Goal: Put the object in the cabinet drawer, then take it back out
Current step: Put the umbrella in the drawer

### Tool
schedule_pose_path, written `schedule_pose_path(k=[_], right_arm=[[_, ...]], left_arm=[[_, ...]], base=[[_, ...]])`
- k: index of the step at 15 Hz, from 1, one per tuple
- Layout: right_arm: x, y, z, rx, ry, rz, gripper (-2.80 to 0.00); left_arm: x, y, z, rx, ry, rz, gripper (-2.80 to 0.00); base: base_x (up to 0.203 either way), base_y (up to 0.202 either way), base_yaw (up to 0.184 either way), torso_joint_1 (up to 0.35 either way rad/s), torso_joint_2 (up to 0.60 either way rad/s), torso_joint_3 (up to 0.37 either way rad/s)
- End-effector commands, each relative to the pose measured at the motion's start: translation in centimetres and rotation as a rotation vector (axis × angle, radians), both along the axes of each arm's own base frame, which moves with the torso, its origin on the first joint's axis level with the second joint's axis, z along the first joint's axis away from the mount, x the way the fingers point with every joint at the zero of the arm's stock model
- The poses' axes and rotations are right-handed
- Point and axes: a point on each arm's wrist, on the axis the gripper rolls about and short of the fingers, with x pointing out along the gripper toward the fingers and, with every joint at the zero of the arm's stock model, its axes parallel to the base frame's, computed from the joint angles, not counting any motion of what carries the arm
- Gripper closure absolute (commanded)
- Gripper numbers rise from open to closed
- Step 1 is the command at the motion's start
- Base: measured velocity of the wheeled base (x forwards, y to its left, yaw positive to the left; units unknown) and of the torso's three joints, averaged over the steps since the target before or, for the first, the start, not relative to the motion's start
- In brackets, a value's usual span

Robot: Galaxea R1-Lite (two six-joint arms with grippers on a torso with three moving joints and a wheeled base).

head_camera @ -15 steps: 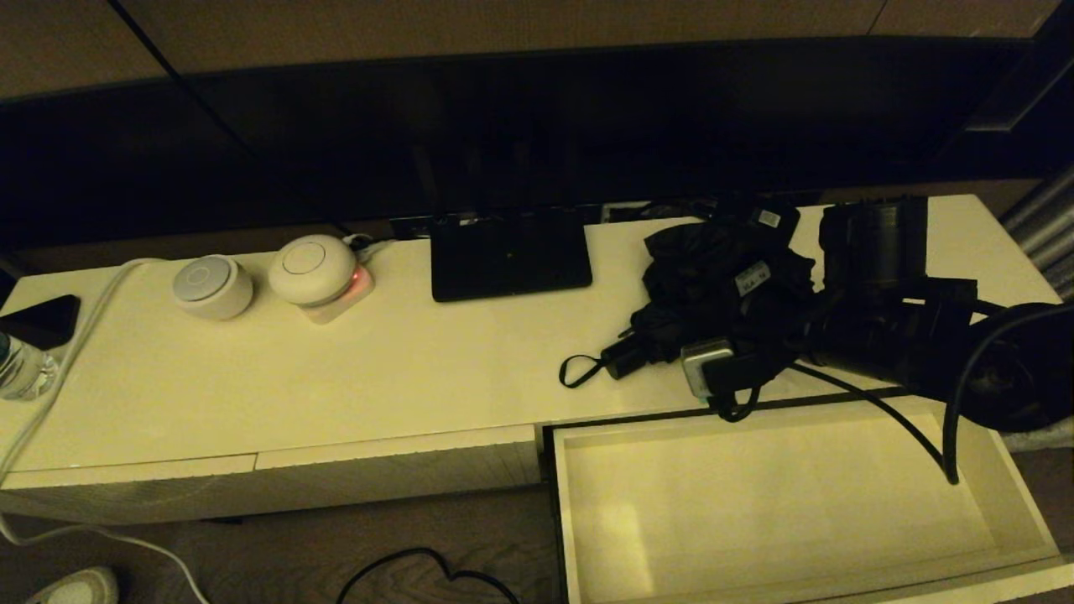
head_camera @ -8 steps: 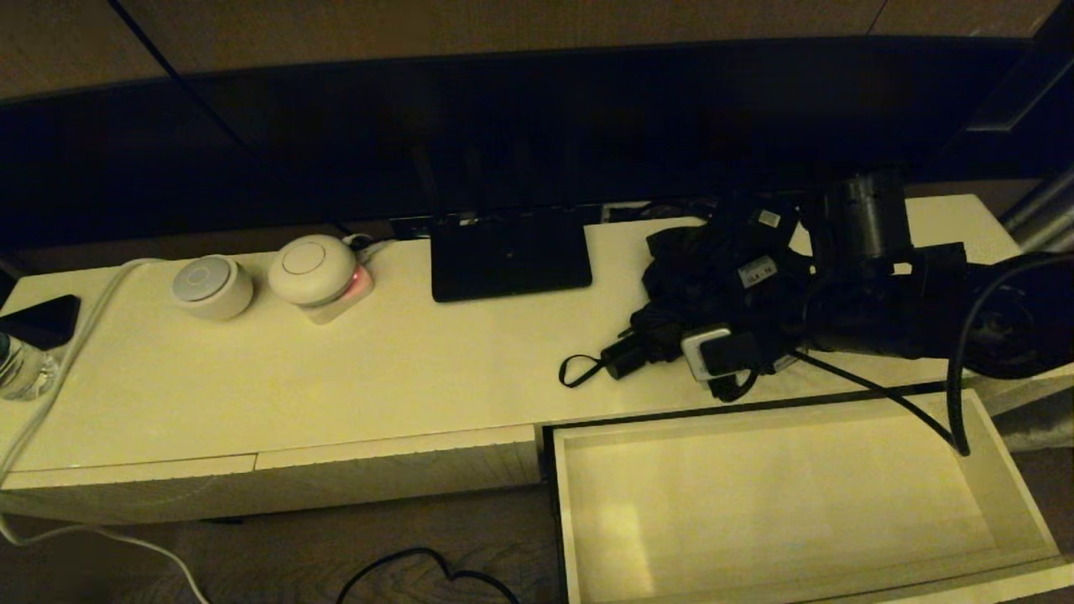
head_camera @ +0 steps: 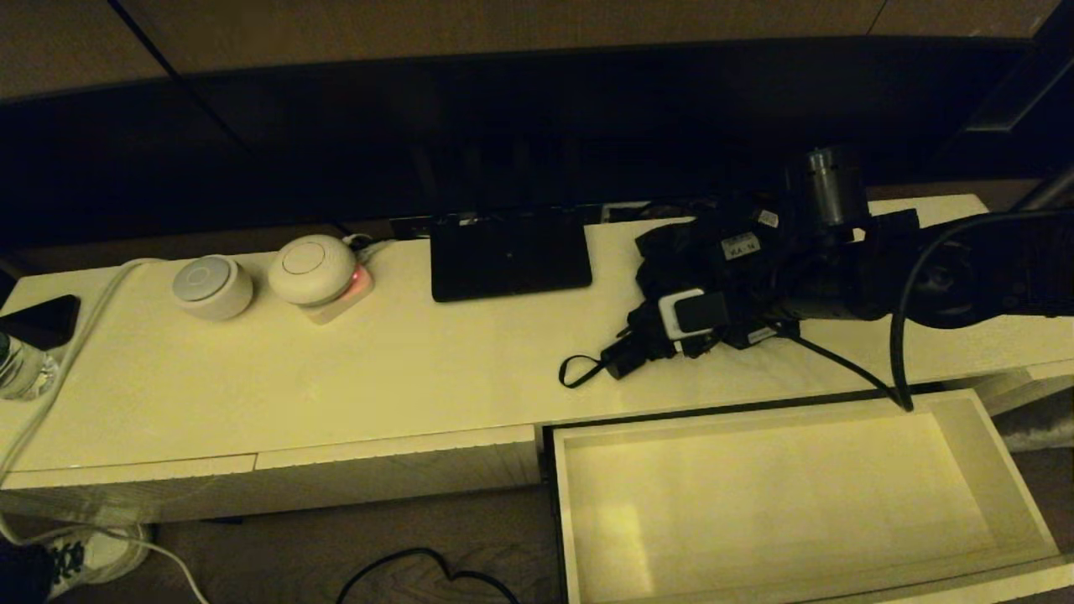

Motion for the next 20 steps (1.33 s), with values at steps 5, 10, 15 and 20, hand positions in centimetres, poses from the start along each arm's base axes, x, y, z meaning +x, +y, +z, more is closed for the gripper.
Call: schedule_pose_path(k=[5, 10, 15, 20], right_arm=[[1.3, 0.6, -1.6, 0.002, 0.035, -0.009, -2.8], [1.3, 0.7, -1.5, -0.013, 0.04, -0.056, 0.0], [0.8, 0.5, -1.1, -0.016, 0.048, -0.056, 0.0], [-0.6, -0.2, 0.2, -0.01, 0.029, -0.062, 0.0]], left_arm=[[0.0, 0.0, -0.1, 0.0, 0.003, 0.001, 0.0], [0.0, 0.0, -0.1, 0.0, 0.003, 0.0, 0.0], [0.0, 0.0, -0.1, 0.0, 0.003, 0.001, 0.0], [0.0, 0.0, -0.1, 0.0, 0.003, 0.001, 0.0]], base=[[0.0, 0.0, 0.0, 0.0, 0.0, 0.0], [0.0, 0.0, 0.0, 0.0, 0.0, 0.0], [0.0, 0.0, 0.0, 0.0, 0.0, 0.0], [0.0, 0.0, 0.0, 0.0, 0.0, 0.0]])
